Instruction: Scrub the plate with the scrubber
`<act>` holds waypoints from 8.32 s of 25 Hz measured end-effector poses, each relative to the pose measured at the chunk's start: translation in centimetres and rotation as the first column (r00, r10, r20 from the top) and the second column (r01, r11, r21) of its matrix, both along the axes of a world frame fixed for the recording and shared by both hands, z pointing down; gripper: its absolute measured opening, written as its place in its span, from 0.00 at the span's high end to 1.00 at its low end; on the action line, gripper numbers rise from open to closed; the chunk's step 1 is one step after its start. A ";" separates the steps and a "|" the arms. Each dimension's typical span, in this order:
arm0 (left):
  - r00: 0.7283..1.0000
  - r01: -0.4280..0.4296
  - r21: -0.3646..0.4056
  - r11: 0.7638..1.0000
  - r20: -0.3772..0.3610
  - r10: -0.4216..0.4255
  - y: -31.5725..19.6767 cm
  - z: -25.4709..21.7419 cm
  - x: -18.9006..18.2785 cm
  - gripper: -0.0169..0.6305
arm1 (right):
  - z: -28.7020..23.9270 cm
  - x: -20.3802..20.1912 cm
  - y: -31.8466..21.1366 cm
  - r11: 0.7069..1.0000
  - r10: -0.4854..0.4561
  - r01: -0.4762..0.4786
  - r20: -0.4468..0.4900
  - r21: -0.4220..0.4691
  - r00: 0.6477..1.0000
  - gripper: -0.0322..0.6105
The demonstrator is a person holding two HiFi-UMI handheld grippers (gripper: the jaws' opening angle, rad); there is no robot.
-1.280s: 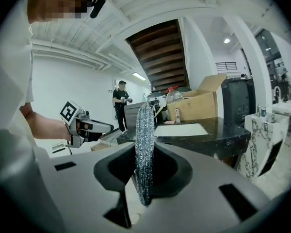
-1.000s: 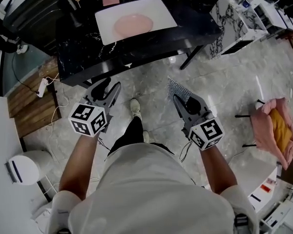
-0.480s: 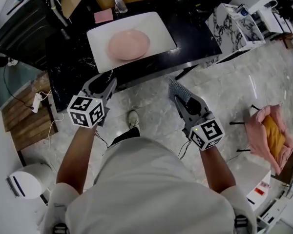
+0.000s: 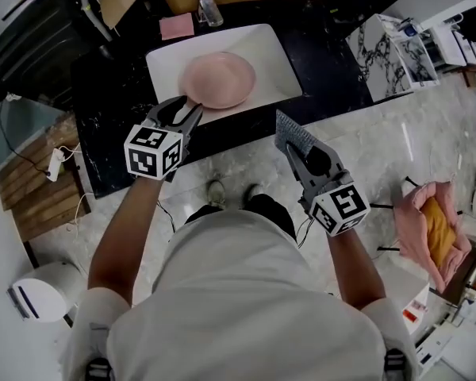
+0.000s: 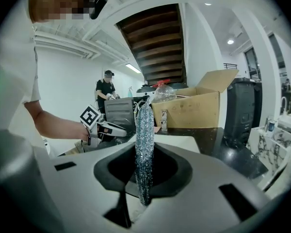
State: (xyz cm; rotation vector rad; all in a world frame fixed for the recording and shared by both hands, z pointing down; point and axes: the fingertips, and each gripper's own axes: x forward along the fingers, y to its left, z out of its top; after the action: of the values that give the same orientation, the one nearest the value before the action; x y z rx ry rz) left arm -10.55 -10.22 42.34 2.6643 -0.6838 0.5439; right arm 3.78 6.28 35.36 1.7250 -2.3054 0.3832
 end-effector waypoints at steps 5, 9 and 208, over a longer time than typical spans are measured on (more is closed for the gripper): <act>0.998 0.011 -0.006 1.000 0.059 -0.011 -3.4 1.8 1.4 0.73 | 0.7 0.8 -2.8 0.999 -0.037 0.037 0.012 -0.013 0.999 0.83; 0.994 0.044 -0.030 0.999 0.104 -0.041 -6.4 4.0 2.4 0.73 | 1.3 2.0 -5.5 0.996 -0.090 0.090 0.027 -0.019 0.996 0.83; 0.820 0.558 -0.230 0.797 0.006 -0.572 -10.8 0.1 -1.4 0.93 | 6.8 -3.2 -25.8 0.820 -0.496 0.555 -0.655 -0.137 0.571 0.83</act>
State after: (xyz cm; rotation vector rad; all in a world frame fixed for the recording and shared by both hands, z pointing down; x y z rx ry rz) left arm -11.90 -20.98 42.45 2.1026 -1.2578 0.3355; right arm 0.61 -19.49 42.15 0.8594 -2.1157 -0.4095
